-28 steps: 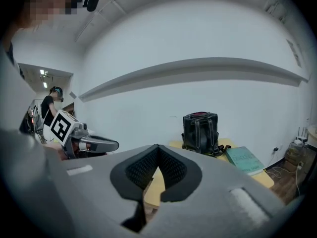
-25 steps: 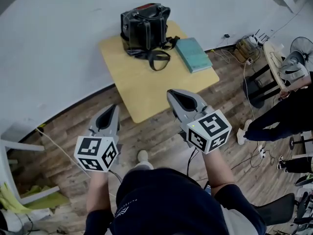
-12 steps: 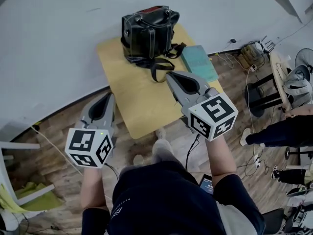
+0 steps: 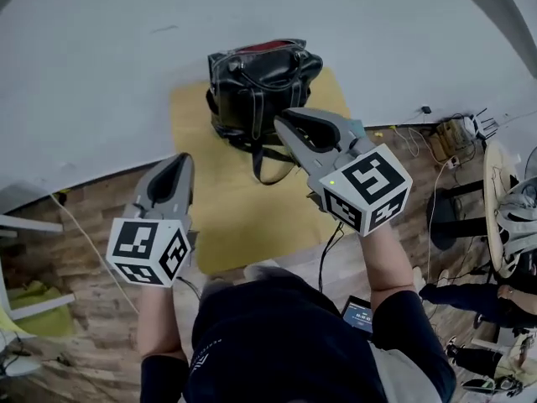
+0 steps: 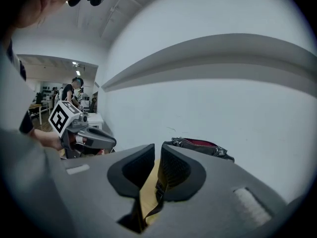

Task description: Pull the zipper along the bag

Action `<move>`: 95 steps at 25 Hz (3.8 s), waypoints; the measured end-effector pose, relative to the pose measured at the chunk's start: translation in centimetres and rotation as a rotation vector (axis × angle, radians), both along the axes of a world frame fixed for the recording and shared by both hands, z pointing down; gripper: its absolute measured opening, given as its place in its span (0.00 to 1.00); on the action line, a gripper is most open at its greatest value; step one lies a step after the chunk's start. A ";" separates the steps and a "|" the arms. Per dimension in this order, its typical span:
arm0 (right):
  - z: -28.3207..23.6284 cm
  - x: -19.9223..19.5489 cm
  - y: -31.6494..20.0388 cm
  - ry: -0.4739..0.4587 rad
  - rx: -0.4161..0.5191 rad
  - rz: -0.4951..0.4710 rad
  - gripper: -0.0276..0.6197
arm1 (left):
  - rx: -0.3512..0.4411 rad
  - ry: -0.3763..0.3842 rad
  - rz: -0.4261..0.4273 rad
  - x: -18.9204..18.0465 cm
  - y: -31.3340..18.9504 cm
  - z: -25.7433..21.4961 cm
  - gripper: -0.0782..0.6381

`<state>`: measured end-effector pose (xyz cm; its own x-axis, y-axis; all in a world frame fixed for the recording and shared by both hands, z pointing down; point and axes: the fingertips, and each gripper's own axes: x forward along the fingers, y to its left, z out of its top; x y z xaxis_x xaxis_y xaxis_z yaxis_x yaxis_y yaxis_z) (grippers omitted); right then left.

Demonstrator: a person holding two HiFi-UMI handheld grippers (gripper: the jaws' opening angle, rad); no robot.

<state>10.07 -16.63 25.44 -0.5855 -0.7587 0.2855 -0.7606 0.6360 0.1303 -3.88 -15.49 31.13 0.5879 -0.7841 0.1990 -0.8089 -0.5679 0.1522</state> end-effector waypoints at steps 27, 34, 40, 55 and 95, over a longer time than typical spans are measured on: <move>-1.8 -2.7 -14.8 0.286 -0.025 -0.270 0.19 | -0.026 0.063 -0.054 4.4 -10.3 -1.1 0.23; -0.5 -5.4 -17.7 0.387 -0.068 -0.288 0.20 | -0.037 0.113 -0.016 3.3 -12.7 -0.3 0.23; 1.0 -7.2 -19.6 0.512 -0.118 -0.322 0.20 | -0.056 0.149 -0.006 1.3 -13.5 1.0 0.23; 4.5 -7.2 -21.3 0.574 -0.335 -0.414 0.24 | -0.099 0.223 0.066 0.9 -15.4 3.5 0.22; 4.8 -7.4 -19.3 0.755 -0.076 -0.534 0.10 | -0.051 0.157 -0.017 3.0 -13.9 1.5 0.21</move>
<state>2.63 -35.96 30.28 -0.4905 -0.4052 0.7716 -0.0944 0.9048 0.4151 -0.85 -29.34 32.66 0.6019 -0.7852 0.1457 -0.7821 -0.5427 0.3062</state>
